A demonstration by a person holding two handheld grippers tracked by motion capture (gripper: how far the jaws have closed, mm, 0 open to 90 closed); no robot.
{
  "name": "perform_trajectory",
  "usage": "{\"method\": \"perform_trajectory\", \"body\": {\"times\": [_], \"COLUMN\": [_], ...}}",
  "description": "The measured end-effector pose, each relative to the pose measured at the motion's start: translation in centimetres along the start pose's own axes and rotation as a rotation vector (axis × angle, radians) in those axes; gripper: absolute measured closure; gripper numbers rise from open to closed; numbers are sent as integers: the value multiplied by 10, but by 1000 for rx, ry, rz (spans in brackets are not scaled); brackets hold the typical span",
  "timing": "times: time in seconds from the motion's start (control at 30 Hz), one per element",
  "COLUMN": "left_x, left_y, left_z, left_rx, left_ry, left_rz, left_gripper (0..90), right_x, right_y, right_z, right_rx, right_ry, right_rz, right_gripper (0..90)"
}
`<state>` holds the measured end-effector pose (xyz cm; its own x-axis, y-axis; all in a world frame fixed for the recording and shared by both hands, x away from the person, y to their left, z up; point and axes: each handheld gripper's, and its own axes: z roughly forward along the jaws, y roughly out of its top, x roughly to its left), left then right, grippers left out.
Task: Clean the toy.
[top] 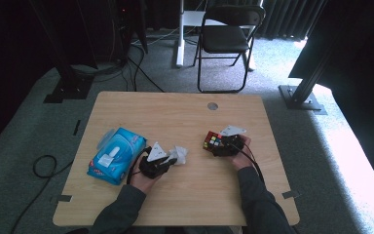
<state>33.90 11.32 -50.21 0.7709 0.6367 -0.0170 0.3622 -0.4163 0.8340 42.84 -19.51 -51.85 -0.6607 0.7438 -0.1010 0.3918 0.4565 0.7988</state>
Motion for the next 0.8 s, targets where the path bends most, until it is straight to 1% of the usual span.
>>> {"method": "perform_trajectory", "body": {"times": [0.1,0.17,0.27,0.43,0.57,0.8], "left_x": [0,0,0,-1,0,0], "left_y": [0,0,0,0,0,0], "left_z": [0,1,1,1,-1,-1], "left_rx": [2,3,3,2,-1,0], "left_ry": [-1,-2,-3,-2,0,-1], "left_rz": [0,-1,-1,0,-2,-1], "left_gripper": [834,834,833,833,832,832], "right_x": [-2,-2,-1,-1,-1,-2], "right_y": [-1,-2,-2,-2,0,1], "right_z": [3,5,7,11,12,13], "right_rx": [1,3,1,0,-4,-4], "right_ry": [22,28,28,40,39,41], "right_rz": [6,9,3,20,26,41], "right_gripper": [192,201,218,244,310,320]}}
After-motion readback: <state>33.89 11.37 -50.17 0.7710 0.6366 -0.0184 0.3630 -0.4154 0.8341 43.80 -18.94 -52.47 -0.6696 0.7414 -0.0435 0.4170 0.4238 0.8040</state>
